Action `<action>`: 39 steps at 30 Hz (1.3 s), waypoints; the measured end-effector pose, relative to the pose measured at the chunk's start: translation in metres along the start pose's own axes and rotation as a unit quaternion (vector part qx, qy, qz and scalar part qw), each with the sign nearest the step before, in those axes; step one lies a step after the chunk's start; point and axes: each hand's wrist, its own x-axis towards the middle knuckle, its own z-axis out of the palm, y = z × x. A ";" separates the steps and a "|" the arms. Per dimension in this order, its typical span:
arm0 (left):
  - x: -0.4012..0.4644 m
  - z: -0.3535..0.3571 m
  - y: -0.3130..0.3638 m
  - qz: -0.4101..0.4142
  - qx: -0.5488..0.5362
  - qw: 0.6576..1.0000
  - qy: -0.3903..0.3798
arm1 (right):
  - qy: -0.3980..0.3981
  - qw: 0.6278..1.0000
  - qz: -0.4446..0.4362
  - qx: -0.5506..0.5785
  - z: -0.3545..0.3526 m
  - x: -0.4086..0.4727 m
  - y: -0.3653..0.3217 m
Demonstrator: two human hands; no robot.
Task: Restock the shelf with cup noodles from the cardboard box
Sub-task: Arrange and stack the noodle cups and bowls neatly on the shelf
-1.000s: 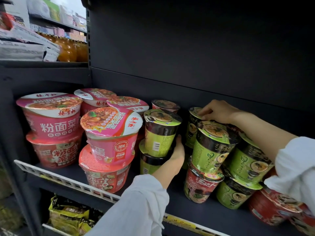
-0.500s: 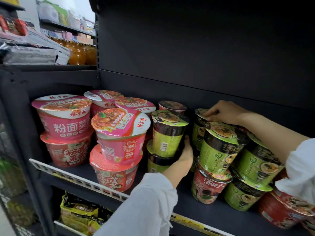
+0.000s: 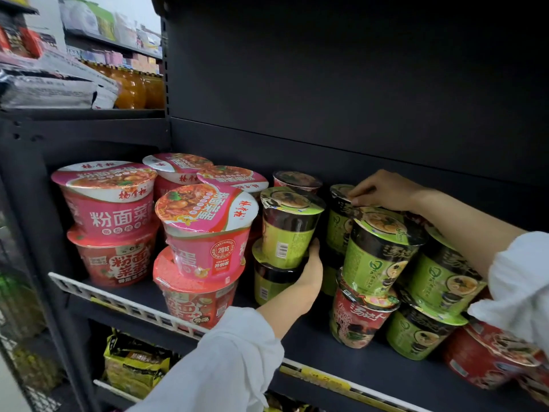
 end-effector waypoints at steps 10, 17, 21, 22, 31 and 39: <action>-0.004 0.009 -0.018 -0.006 -0.004 0.999 -0.037 | -0.003 0.999 0.031 0.018 -0.004 -0.006 0.003; 0.002 0.016 0.004 -0.010 -0.020 0.999 -0.050 | 0.002 1.000 0.008 0.003 -0.003 -0.003 0.008; 0.004 0.015 0.006 -0.001 -0.040 0.998 -0.049 | -0.020 1.000 0.017 0.002 -0.006 -0.005 0.011; 0.003 0.014 0.004 0.002 -0.030 0.998 -0.054 | -0.020 1.000 0.019 -0.002 -0.006 -0.006 0.010; 0.003 0.006 -0.002 0.000 -0.006 0.998 -0.070 | 0.009 0.996 0.052 -0.070 0.000 0.004 -0.011; 0.012 0.005 0.002 -0.024 0.001 0.998 -0.060 | -0.038 0.993 0.077 -0.084 -0.006 0.011 -0.015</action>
